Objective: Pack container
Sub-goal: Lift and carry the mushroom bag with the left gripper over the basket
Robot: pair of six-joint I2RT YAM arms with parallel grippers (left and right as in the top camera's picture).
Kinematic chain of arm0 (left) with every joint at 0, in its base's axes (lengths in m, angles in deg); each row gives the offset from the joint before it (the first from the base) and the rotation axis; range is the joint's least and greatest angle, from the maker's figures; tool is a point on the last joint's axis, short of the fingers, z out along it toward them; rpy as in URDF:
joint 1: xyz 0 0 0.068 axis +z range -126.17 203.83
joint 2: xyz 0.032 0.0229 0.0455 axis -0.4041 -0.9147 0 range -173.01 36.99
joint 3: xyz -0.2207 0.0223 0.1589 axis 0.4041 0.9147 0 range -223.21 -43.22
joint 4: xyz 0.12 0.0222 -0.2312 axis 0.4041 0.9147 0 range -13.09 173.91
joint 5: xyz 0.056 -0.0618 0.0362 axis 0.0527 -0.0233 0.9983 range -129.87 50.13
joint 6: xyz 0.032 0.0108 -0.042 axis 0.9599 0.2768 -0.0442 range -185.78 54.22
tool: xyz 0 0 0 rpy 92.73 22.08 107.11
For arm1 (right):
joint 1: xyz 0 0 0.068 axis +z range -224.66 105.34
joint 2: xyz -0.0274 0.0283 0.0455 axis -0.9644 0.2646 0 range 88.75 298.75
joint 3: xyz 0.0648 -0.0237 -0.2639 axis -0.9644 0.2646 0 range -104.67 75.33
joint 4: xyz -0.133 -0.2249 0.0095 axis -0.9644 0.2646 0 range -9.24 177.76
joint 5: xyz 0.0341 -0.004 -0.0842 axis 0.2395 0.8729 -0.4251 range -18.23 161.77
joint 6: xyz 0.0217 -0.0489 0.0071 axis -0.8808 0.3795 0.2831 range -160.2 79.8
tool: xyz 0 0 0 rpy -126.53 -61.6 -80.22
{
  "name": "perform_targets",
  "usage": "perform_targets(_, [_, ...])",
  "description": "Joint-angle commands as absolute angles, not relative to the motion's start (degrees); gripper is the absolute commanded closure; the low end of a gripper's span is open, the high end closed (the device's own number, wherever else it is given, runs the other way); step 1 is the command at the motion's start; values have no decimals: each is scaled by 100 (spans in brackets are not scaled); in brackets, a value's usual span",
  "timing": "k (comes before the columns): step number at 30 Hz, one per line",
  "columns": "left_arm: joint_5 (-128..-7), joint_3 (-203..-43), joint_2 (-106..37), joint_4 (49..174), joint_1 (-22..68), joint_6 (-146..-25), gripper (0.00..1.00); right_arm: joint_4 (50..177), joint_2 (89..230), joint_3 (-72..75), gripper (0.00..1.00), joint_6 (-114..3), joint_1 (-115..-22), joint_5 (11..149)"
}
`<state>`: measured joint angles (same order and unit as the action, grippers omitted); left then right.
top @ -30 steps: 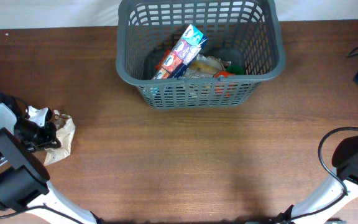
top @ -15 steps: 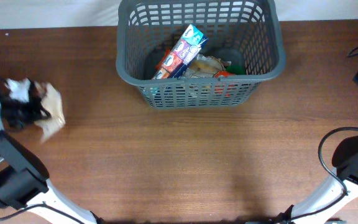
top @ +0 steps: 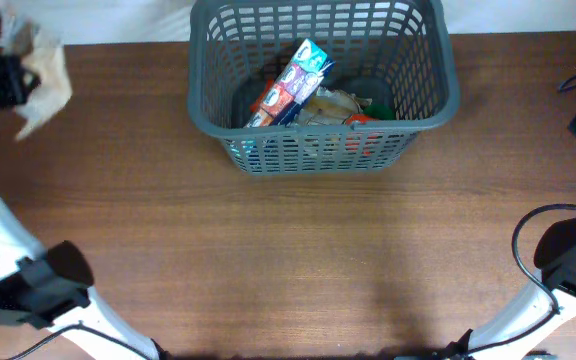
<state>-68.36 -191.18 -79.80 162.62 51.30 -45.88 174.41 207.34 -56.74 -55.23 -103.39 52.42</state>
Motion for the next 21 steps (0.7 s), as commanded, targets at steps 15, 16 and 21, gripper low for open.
perform_targets(15, [-5442,-20416,-7903,14448,374,-4555,98,17438,20732,-5650,1,-5595,-10356,5231])
perform_targets(16, [-5439,-20418,-8019,14450,282,-4523,98,17438,20732,-5650,1,-5595,-10356,5231])
perform_targets(21, [-5439,-20416,-8640,14463,144,-4446,98,17438,20732,-5650,1,-5595,-10356,5231])
